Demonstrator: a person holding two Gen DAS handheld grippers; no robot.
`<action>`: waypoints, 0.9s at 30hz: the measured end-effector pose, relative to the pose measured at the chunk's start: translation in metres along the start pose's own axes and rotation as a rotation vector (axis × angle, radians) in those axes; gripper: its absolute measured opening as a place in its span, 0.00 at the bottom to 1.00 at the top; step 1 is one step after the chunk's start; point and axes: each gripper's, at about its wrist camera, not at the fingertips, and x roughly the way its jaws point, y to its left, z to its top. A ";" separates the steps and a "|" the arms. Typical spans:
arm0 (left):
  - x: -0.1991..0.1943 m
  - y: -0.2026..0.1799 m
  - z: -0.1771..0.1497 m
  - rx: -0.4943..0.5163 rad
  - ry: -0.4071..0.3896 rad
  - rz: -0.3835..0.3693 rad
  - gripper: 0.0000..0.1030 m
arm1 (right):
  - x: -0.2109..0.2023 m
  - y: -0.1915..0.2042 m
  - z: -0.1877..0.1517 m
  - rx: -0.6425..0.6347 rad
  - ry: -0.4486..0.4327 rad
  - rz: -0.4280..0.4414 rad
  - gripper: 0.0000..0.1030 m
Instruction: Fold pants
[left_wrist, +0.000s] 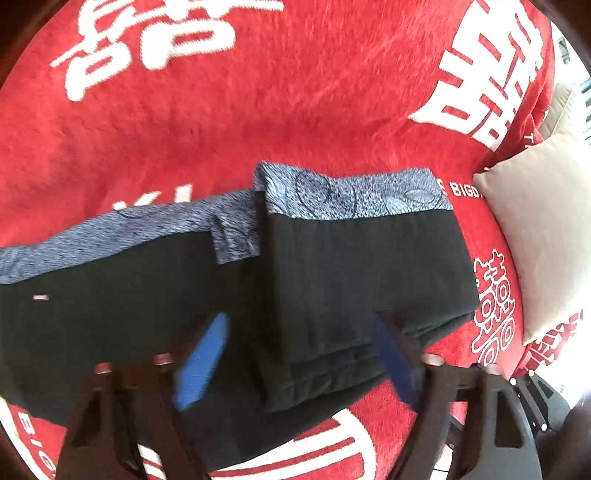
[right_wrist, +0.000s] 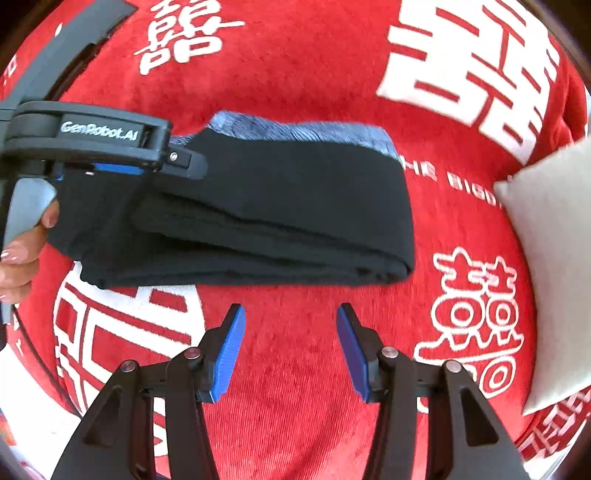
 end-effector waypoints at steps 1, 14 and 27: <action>0.006 0.000 0.001 0.001 0.025 -0.005 0.37 | 0.000 -0.003 -0.001 0.015 0.000 0.012 0.51; 0.009 -0.005 -0.041 0.039 0.061 0.070 0.11 | -0.004 -0.031 0.002 0.092 0.016 0.056 0.31; -0.011 -0.012 -0.046 -0.041 -0.041 0.156 0.73 | 0.016 -0.054 0.049 0.123 0.035 0.034 0.34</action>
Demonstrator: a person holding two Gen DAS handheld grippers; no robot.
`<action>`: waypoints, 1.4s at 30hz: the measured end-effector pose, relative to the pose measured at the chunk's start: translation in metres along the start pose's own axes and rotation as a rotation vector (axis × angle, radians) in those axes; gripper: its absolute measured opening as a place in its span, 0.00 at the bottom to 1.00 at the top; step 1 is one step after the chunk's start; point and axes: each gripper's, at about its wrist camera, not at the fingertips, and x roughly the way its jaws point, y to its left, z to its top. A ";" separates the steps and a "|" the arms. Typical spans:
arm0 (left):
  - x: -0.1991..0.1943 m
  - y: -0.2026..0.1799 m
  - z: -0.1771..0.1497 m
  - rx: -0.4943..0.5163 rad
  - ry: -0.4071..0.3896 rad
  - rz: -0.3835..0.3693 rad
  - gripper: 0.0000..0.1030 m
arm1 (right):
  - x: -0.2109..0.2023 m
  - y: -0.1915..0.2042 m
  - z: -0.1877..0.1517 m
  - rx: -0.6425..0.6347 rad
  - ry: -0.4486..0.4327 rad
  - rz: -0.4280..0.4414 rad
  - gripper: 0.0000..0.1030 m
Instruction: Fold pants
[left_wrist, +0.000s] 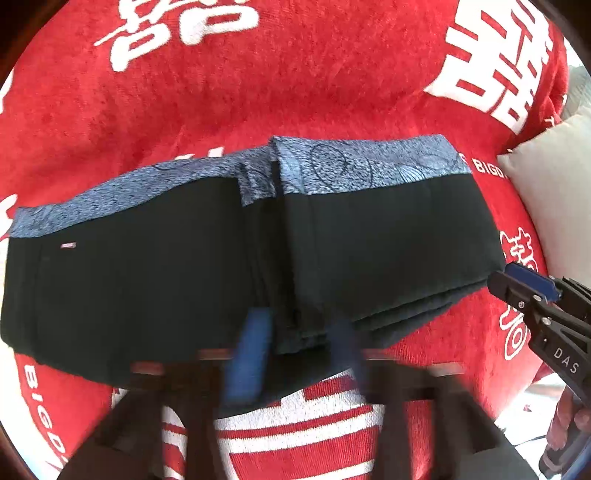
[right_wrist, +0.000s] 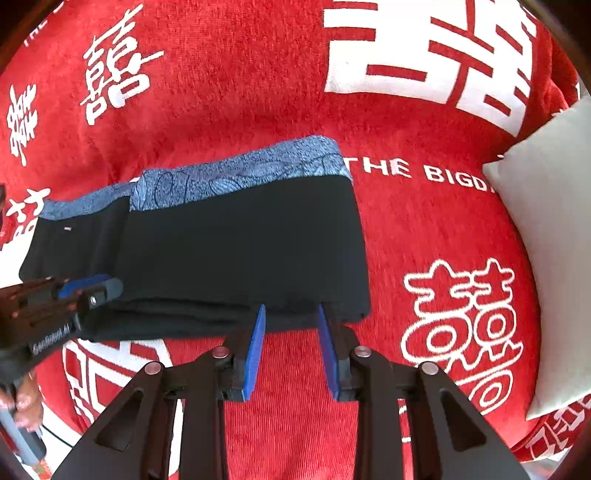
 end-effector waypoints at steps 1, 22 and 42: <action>-0.004 0.000 0.000 -0.009 -0.026 0.008 0.75 | 0.001 0.001 0.002 -0.007 0.003 -0.004 0.39; -0.035 0.032 -0.033 -0.144 -0.008 0.113 0.75 | 0.008 0.057 0.011 -0.201 0.114 -0.031 0.69; -0.053 0.146 -0.072 -0.363 -0.019 0.169 0.75 | 0.030 0.160 0.028 -0.377 0.116 -0.019 0.70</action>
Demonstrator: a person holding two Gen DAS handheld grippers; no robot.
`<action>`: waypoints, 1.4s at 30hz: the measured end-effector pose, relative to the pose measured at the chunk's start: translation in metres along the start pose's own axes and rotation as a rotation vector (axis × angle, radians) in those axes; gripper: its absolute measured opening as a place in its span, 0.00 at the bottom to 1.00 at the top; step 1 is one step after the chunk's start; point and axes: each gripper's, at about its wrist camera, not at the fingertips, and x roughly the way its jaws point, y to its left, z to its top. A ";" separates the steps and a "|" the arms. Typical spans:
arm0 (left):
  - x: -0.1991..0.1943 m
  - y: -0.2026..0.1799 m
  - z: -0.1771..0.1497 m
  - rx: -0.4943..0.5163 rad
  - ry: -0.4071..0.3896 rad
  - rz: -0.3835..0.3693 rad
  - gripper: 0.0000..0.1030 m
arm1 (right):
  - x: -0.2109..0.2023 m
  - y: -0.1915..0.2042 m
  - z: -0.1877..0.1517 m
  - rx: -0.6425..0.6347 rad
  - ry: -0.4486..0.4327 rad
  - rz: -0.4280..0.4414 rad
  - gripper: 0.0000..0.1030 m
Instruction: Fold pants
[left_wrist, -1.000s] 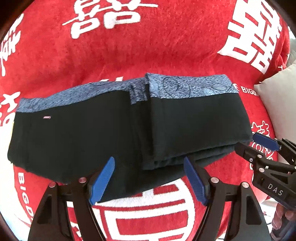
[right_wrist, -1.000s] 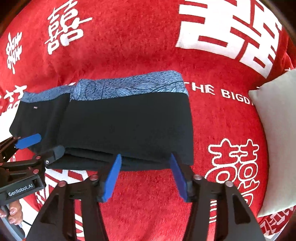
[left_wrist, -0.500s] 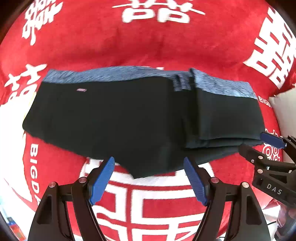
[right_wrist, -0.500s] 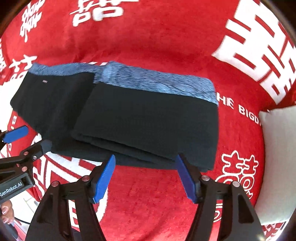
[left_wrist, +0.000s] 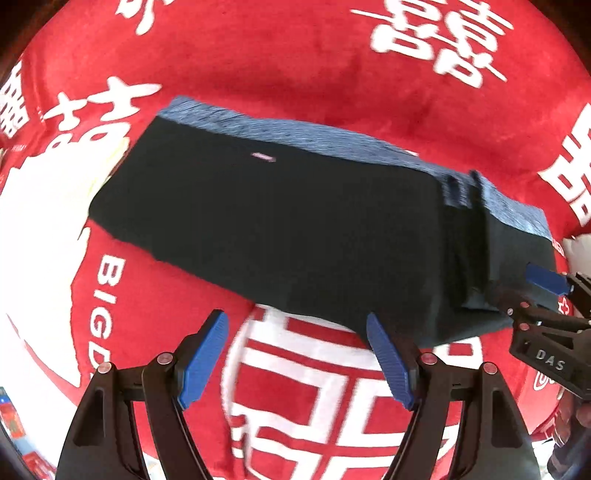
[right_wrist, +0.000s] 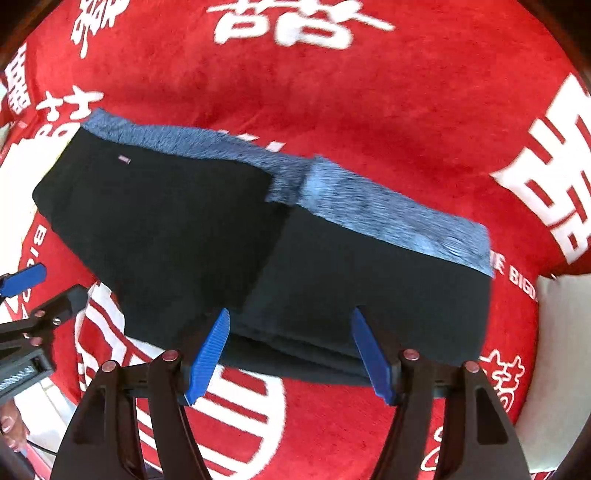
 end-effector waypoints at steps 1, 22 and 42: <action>0.001 0.006 0.000 -0.009 0.000 0.003 0.75 | 0.006 0.004 0.002 -0.006 0.011 0.001 0.70; 0.017 0.076 0.000 -0.154 0.010 0.006 0.75 | 0.024 0.051 -0.006 -0.090 0.118 -0.020 0.70; 0.030 0.158 0.009 -0.422 -0.053 -0.188 0.75 | 0.035 0.069 -0.001 0.008 0.072 0.134 0.41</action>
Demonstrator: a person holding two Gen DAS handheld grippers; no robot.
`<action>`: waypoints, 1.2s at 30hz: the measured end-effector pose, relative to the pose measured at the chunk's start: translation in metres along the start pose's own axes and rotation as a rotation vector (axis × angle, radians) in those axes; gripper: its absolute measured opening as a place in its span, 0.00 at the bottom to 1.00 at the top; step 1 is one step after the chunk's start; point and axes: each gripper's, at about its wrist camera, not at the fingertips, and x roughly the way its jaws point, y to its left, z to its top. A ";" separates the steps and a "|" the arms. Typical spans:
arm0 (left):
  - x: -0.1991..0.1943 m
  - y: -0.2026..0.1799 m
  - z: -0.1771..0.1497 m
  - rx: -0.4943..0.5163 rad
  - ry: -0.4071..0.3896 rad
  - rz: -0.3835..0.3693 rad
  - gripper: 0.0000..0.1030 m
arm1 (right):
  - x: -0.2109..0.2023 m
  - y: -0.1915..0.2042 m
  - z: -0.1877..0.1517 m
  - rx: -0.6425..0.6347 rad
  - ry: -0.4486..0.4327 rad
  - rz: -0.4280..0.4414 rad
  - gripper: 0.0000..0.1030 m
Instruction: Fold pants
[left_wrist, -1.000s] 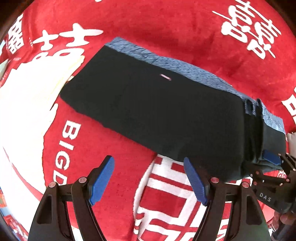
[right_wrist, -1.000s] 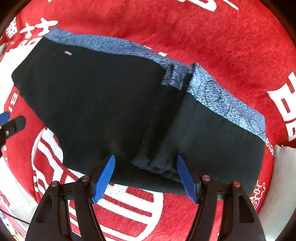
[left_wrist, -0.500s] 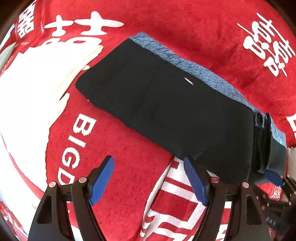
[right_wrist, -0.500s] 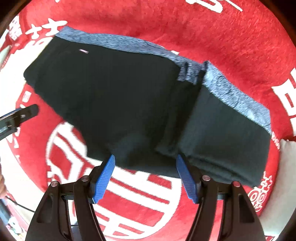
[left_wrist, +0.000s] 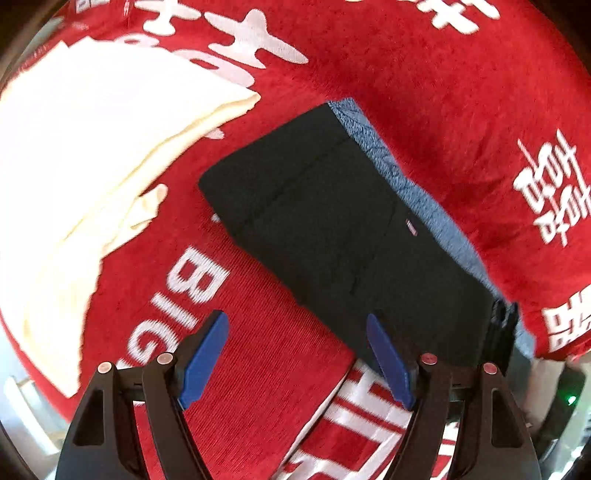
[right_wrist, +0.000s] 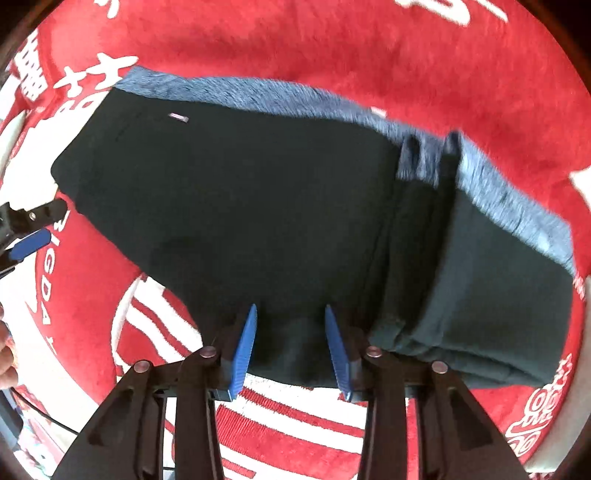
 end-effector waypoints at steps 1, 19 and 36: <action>0.002 0.003 0.002 -0.012 -0.001 -0.021 0.75 | 0.000 -0.002 -0.001 0.015 -0.009 0.012 0.41; 0.038 0.020 0.031 -0.118 -0.033 -0.321 0.75 | 0.000 -0.004 -0.003 0.013 -0.028 0.019 0.42; 0.043 -0.017 0.047 -0.006 -0.063 -0.104 0.35 | -0.006 -0.006 0.005 0.033 -0.008 0.039 0.48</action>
